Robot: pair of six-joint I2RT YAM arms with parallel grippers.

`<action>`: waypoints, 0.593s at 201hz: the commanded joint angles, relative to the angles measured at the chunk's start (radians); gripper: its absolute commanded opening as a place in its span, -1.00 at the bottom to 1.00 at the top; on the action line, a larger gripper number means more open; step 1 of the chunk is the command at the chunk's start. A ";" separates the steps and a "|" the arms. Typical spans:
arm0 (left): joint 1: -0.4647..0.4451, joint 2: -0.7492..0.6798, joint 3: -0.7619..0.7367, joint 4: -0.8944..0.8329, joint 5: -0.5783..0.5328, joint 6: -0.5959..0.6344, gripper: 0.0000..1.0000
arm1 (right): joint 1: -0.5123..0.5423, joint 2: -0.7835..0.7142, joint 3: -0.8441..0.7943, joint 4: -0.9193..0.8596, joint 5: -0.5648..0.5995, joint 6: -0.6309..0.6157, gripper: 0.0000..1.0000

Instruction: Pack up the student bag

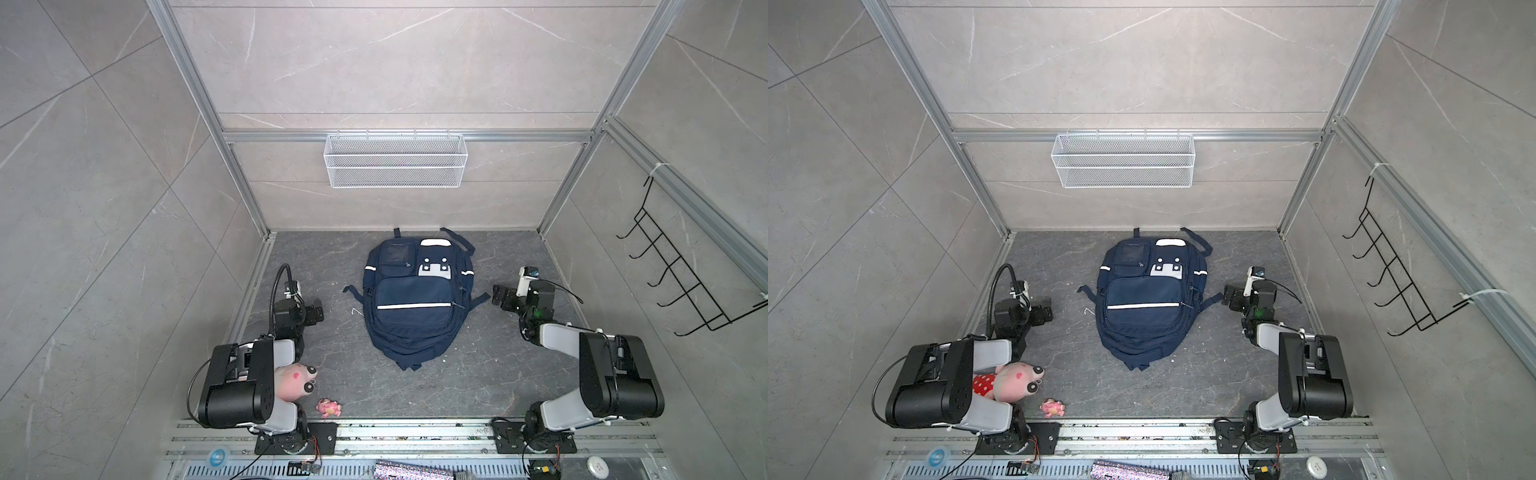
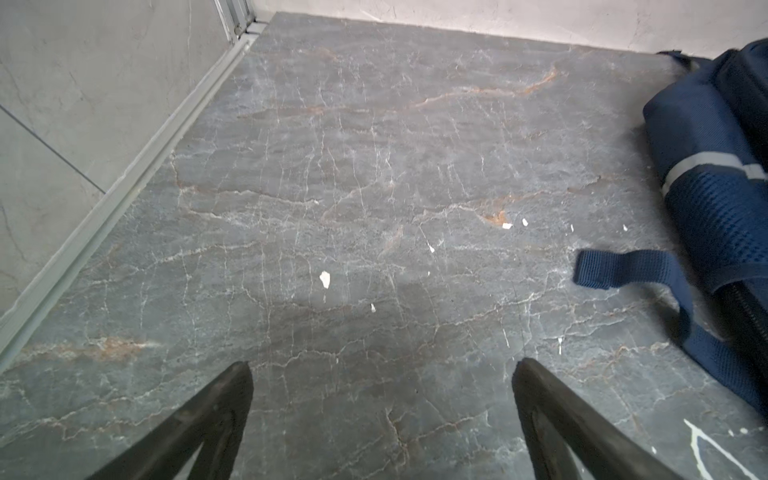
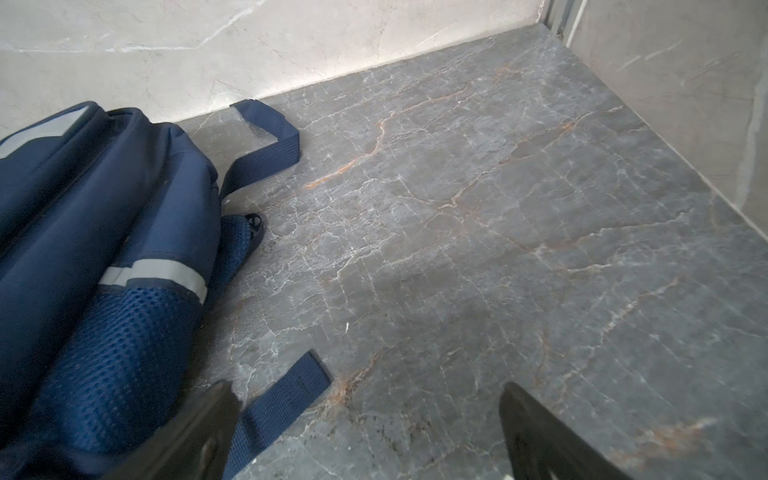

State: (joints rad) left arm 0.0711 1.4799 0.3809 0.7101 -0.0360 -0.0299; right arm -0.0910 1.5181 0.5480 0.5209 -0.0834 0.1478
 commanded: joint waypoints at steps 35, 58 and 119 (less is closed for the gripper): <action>0.003 0.008 0.011 0.071 -0.015 -0.004 1.00 | 0.021 -0.005 0.012 -0.001 0.013 -0.030 0.99; 0.005 0.008 0.010 0.070 -0.013 -0.003 1.00 | 0.036 0.011 0.036 -0.031 0.022 -0.041 0.99; 0.006 0.009 0.010 0.072 -0.013 -0.004 1.00 | 0.044 -0.041 -0.062 0.102 0.028 -0.050 1.00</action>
State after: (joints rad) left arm 0.0723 1.4799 0.3809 0.7231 -0.0441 -0.0299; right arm -0.0578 1.5066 0.5133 0.5621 -0.0715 0.1150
